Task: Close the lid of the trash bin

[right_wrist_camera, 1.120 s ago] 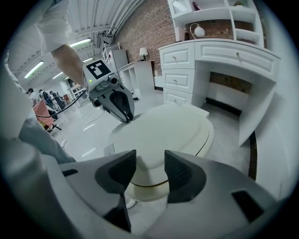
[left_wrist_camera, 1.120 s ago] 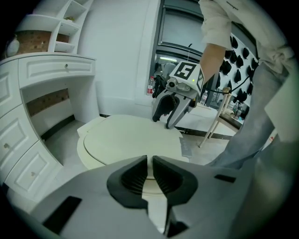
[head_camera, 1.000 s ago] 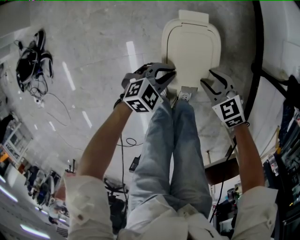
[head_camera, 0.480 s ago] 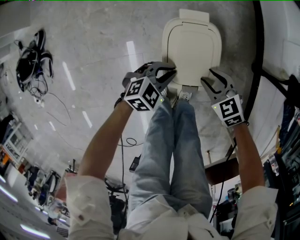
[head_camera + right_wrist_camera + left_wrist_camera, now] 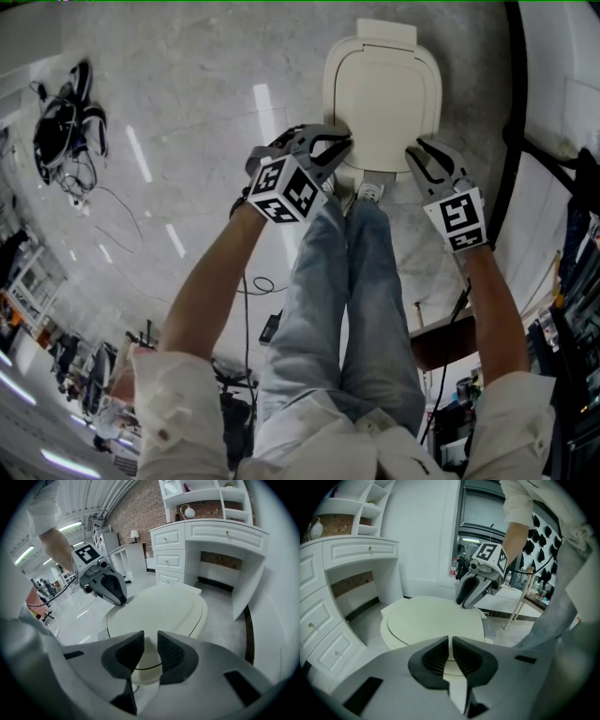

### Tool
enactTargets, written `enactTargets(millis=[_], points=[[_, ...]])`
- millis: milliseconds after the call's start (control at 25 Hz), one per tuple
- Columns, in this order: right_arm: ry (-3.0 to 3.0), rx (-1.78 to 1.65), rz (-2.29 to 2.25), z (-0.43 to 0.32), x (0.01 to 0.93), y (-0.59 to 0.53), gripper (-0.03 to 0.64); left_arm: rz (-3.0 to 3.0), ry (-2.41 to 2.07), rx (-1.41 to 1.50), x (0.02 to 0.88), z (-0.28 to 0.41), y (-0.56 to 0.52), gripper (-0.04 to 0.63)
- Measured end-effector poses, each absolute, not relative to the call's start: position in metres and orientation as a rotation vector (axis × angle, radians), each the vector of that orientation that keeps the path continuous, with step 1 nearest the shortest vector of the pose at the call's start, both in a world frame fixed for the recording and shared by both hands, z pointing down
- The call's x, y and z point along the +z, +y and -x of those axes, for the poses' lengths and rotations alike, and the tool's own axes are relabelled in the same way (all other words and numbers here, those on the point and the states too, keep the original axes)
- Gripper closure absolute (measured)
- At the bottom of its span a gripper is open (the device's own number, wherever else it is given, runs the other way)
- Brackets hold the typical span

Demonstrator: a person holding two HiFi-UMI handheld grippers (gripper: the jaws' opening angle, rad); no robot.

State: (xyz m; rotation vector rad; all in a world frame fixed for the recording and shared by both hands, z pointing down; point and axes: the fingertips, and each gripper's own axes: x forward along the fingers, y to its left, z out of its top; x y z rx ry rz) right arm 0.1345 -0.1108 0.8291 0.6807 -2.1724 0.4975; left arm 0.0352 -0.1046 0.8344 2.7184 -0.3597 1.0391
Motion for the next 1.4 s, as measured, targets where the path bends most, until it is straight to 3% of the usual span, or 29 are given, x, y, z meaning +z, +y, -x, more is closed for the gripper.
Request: enactTargets(millis=[160, 400, 840, 1160, 1400], points=[[-2.185, 0.558, -0.816, -0.139, 0.809, -0.125, 0.597, -2.731, -0.526, 0.874, 0.802, -0.034, -0.124, 0.557], [-2.244, 0.600, -1.127, -0.155, 0.703, -0.152, 0.598, -2.649, -0.843, 0.498, 0.686, -0.012, -0.160, 0.566], [-2.422, 0.520, -1.553, -0.182, 0.386, -0.158, 0.598, -2.591, -1.220, 0.024, 0.378, 0.029, -0.166, 0.567], [-2.453, 0.324, -1.836, -0.221, 0.209, -0.113, 0.598, -2.664, -1.410, -0.146, 0.197, 0.082, -0.134, 0.567], [-2.438, 0.164, -2.000, -0.254, 0.144, -0.077, 0.598, -2.708, -1.594, -0.261, 0.121, 0.120, -0.117, 0.567]])
